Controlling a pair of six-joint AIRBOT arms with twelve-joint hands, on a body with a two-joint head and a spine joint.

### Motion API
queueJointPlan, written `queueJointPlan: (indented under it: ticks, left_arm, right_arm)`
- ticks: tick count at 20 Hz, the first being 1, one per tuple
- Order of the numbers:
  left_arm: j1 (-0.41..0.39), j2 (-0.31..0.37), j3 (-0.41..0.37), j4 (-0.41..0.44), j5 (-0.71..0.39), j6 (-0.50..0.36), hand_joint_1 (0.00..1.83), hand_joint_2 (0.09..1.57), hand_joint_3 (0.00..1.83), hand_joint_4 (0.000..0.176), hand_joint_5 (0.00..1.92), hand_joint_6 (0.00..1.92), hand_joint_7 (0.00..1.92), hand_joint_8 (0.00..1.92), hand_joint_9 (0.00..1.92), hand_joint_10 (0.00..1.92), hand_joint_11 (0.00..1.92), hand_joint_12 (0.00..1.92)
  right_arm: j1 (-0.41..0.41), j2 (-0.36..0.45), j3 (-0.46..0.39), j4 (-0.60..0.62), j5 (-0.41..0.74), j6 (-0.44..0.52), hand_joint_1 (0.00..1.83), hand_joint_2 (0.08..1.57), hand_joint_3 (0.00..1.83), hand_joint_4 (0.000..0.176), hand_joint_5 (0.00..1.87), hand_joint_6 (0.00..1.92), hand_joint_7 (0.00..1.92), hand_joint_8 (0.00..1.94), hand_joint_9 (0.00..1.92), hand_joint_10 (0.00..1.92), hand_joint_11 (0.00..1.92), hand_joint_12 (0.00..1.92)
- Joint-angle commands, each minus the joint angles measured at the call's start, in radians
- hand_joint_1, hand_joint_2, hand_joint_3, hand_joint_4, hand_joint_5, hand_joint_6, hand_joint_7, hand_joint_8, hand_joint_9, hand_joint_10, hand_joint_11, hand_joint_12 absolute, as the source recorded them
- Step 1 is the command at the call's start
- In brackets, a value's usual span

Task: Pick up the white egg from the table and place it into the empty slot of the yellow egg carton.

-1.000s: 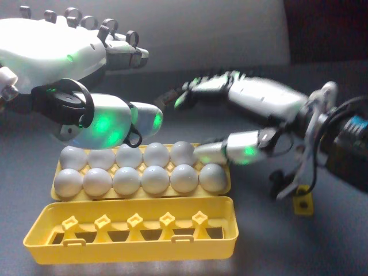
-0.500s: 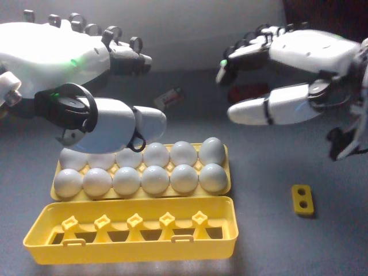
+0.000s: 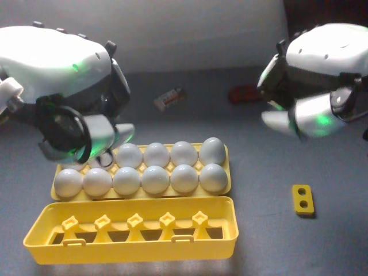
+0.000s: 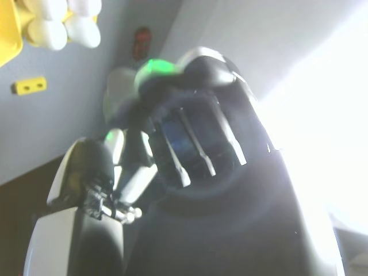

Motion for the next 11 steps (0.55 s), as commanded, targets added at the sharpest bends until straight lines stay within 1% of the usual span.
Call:
queueJointPlan:
  ticks: [1, 3, 7, 8, 9, 10, 11]
  left_arm:
    - [-0.005, 0.002, -0.005, 0.058, -0.026, 0.003, 0.75, 1.41, 0.00, 0.000, 0.97, 1.92, 1.21, 1.91, 1.20, 1.92, 1.15, 1.92]
    - [-0.005, 0.002, -0.006, 0.058, -0.020, 0.003, 0.81, 1.40, 0.00, 0.000, 0.98, 1.92, 1.21, 1.92, 1.21, 1.92, 1.16, 1.92]
    - [-0.008, 0.002, -0.002, 0.058, -0.008, 0.003, 0.83, 1.40, 0.00, 0.000, 0.97, 1.92, 1.21, 1.92, 1.21, 1.92, 1.19, 1.92]
    - [-0.009, 0.001, -0.003, 0.058, -0.008, 0.003, 0.84, 1.40, 0.00, 0.000, 0.97, 1.92, 1.21, 1.92, 1.21, 1.92, 1.19, 1.92]
    - [-0.011, 0.001, -0.004, 0.058, -0.005, 0.003, 0.84, 1.40, 0.00, 0.000, 0.97, 1.92, 1.21, 1.92, 1.21, 1.92, 1.20, 1.92]
    - [-0.014, 0.000, -0.008, 0.058, 0.004, 0.004, 0.84, 1.39, 0.00, 0.000, 0.97, 1.92, 1.20, 1.92, 1.21, 1.92, 1.21, 1.92]
    - [-0.015, 0.000, -0.010, 0.058, 0.008, 0.004, 0.84, 1.39, 0.00, 0.000, 0.97, 1.92, 1.20, 1.92, 1.21, 1.92, 1.21, 1.92]
  right_arm:
    - [0.018, -0.004, 0.000, 0.019, 0.062, -0.012, 0.96, 0.70, 1.38, 0.000, 0.87, 1.92, 1.36, 1.94, 1.39, 1.92, 1.49, 1.92]
    - [0.027, -0.014, 0.000, 0.021, 0.052, -0.021, 0.97, 0.69, 1.40, 0.000, 0.87, 1.92, 1.37, 1.94, 1.39, 1.92, 1.49, 1.92]
    - [0.037, -0.017, 0.000, 0.021, 0.051, -0.037, 0.97, 0.70, 1.38, 0.000, 0.86, 1.92, 1.38, 1.94, 1.41, 1.92, 1.52, 1.92]
    - [0.035, -0.018, 0.000, 0.021, 0.051, -0.042, 0.85, 0.93, 1.05, 0.058, 1.18, 1.92, 1.40, 1.94, 1.43, 1.92, 1.55, 1.92]
    - [0.034, -0.020, 0.000, 0.021, 0.049, -0.048, 0.80, 1.03, 0.88, 0.152, 1.28, 1.92, 1.41, 1.94, 1.45, 1.92, 1.56, 1.92]
    - [0.033, -0.022, 0.000, 0.021, 0.048, -0.051, 0.78, 1.08, 0.79, 0.175, 1.31, 1.92, 1.42, 1.94, 1.45, 1.92, 1.57, 1.92]
    - [0.033, -0.022, 0.000, 0.021, 0.046, -0.052, 0.78, 1.08, 0.79, 0.175, 1.31, 1.92, 1.42, 1.94, 1.45, 1.92, 1.57, 1.92]
